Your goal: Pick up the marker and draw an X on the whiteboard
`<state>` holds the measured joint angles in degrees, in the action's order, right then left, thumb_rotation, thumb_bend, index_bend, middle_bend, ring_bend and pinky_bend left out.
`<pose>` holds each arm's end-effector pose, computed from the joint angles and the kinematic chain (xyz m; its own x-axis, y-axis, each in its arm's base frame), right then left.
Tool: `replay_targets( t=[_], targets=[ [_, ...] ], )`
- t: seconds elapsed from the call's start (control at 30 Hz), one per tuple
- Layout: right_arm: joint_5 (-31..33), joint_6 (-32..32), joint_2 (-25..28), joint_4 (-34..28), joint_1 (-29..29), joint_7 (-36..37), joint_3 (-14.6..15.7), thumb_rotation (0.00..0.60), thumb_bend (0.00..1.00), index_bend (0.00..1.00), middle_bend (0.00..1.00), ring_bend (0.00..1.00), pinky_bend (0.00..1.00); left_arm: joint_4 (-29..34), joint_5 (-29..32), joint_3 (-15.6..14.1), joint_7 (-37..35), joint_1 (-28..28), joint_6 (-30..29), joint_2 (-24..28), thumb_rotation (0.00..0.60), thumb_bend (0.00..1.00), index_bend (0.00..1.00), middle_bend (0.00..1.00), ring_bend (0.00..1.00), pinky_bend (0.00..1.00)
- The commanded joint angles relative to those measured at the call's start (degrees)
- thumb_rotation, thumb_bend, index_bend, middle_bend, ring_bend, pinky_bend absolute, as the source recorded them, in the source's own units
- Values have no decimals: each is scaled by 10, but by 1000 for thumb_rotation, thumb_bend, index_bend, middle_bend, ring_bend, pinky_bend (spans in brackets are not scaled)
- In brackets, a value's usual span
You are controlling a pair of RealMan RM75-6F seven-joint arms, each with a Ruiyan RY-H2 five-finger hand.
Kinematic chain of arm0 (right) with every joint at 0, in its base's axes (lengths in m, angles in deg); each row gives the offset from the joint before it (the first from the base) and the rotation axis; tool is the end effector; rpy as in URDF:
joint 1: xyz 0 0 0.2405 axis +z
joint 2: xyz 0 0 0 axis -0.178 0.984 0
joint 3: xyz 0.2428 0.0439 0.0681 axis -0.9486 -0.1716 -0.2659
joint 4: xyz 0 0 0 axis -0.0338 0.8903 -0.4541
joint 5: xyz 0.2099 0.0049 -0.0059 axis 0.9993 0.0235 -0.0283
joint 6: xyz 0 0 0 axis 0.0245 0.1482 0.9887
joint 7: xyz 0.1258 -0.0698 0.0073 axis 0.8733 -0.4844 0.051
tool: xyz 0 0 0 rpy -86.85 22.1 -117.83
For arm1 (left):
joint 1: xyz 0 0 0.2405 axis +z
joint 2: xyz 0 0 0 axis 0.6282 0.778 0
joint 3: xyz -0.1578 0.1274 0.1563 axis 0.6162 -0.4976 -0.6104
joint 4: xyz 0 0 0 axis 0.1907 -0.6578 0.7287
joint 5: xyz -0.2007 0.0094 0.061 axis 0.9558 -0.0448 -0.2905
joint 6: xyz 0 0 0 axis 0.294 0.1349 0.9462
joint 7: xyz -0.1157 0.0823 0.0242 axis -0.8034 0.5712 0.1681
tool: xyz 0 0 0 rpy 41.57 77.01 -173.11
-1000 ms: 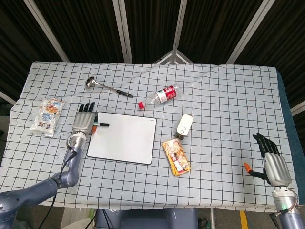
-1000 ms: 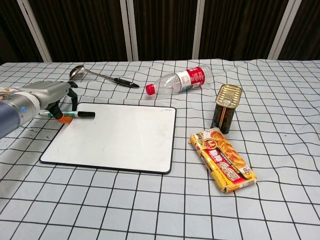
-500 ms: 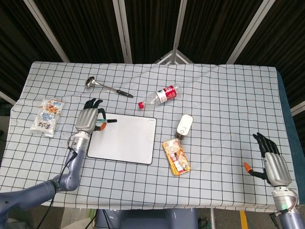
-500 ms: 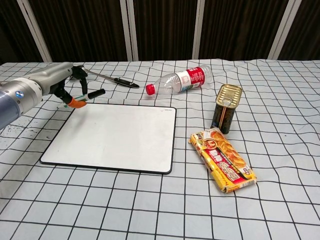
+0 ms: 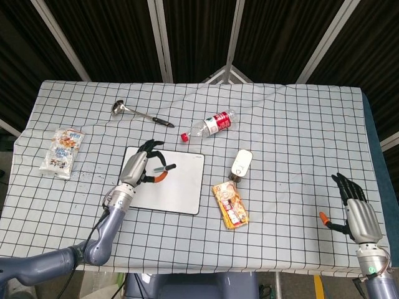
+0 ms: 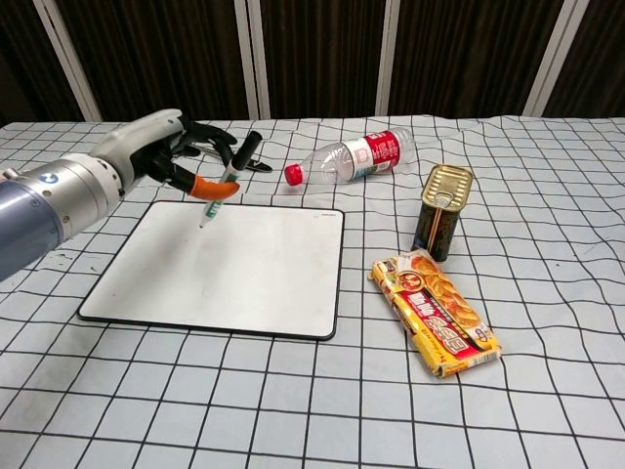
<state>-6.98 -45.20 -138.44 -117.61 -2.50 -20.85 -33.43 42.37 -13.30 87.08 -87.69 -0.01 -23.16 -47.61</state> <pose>-0.3005 -0.2016 0.1406 0.1140 -0.1024 0.9882 -0.9897 0.0752 0.1220 -0.1231 0.3495 -0.0427 -0.2044 0.3267 0.9228 0.9578 -0.1280 0.2574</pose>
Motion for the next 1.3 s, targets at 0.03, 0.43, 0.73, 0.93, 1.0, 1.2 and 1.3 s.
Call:
replay_targets(
  t=[0.03,0.43,0.73,0.93,1.0,1.2,1.3],
  targets=[
    [0,0,0,0,0,1,0,600,312,0,0,0,0,-3,-12,-11,-20,-1,8,-12,600,506,681,133,0,11],
    [0,1,0,0,1,1,0,600,312,0,0,0,0,-26,-35,-23,-54,-10,15,-40,600,505,685,140,0,11],
    [-1,1,1,1,0,3,0,600,312,0,0,0,0,-48,-53,-27,-74,-15,11,-55,600,505,689,144,0,11],
    [-2,1,1,1,0,4,0,600,312,0,0,0,0,-69,-60,-32,-81,-16,15,-56,600,505,690,146,0,10],
    [-3,1,1,1,0,4,1,600,312,0,0,0,0,-79,-63,-34,-83,-17,17,-55,600,505,691,147,0,10],
    [-4,1,1,1,0,2,2,600,312,0,0,0,0,-111,-73,-38,-96,-19,21,-52,600,505,692,148,0,10],
    [-2,2,1,0,0,3,1,600,313,0,0,0,0,-128,-77,-40,-102,-18,22,-48,600,505,693,150,0,10]
  ],
)
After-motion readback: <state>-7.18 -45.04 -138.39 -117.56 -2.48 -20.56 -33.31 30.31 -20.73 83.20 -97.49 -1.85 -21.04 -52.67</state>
